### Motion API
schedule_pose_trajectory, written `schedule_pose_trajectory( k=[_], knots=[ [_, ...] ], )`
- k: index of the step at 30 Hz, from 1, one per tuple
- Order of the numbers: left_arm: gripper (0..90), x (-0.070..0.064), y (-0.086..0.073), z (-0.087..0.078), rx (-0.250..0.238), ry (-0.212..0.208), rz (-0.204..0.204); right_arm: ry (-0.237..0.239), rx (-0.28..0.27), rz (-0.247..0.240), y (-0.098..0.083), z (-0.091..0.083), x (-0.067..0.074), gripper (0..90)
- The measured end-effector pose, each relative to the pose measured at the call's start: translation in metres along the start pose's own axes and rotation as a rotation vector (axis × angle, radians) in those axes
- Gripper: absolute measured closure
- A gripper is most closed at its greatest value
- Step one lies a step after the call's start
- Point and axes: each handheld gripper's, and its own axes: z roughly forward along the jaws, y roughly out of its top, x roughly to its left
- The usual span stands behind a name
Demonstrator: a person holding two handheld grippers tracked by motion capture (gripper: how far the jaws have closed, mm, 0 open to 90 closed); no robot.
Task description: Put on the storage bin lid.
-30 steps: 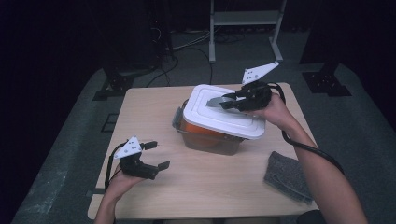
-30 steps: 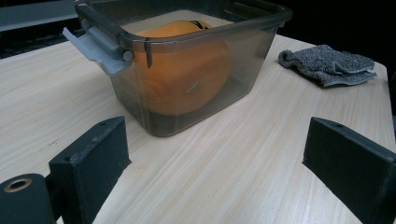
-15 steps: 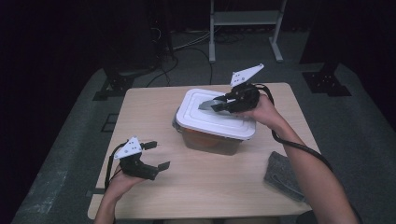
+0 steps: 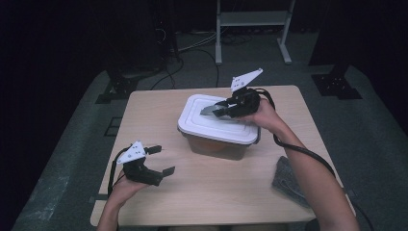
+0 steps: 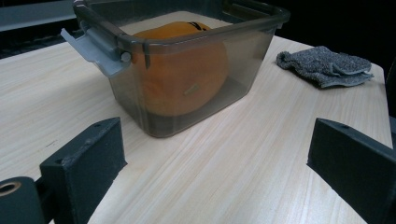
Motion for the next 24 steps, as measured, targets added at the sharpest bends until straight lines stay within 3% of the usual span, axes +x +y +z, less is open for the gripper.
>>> schedule_pose_trajectory(
  k=[24],
  knots=[
    [3.0,0.000,0.001,-0.001,-0.009,-0.005,0.002,0.014,0.031,0.011,-0.018,0.020,-0.013,65.5]
  ],
)
